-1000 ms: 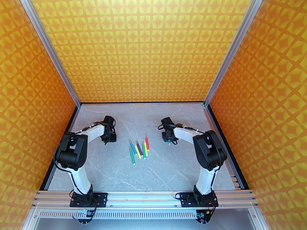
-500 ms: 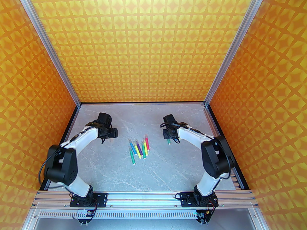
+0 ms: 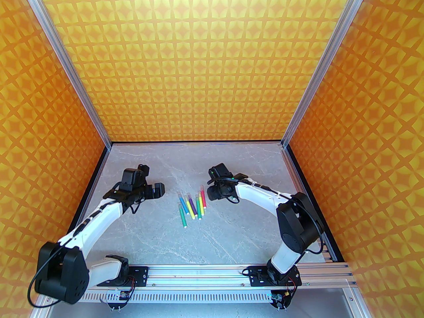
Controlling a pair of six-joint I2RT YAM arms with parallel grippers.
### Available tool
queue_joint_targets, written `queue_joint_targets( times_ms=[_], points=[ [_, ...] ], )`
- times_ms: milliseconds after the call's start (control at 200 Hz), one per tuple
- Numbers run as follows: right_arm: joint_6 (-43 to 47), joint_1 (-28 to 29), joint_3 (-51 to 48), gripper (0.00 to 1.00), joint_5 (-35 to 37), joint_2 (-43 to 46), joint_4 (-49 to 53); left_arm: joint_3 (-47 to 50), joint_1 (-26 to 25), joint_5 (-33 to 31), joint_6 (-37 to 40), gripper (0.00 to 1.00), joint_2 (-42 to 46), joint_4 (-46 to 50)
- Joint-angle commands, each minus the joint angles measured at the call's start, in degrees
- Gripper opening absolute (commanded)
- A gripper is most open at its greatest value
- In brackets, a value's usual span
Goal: Open the pen caps
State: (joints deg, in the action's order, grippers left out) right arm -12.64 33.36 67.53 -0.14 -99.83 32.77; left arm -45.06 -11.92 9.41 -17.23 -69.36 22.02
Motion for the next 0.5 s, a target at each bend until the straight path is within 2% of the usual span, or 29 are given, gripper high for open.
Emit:
queue_joint_targets(
  times_ms=[0,495],
  points=[
    [-1.65,1.24,2.07,0.53,-2.75,-3.26,-0.14,3.23,0.47,1.61,-1.97,0.96,3.17,-4.52],
    [-3.35,2.58,4.27,0.47,-4.52,-8.94,-2.07,6.56,0.5,1.59,-2.46,0.98,8.1,-5.39]
  ],
)
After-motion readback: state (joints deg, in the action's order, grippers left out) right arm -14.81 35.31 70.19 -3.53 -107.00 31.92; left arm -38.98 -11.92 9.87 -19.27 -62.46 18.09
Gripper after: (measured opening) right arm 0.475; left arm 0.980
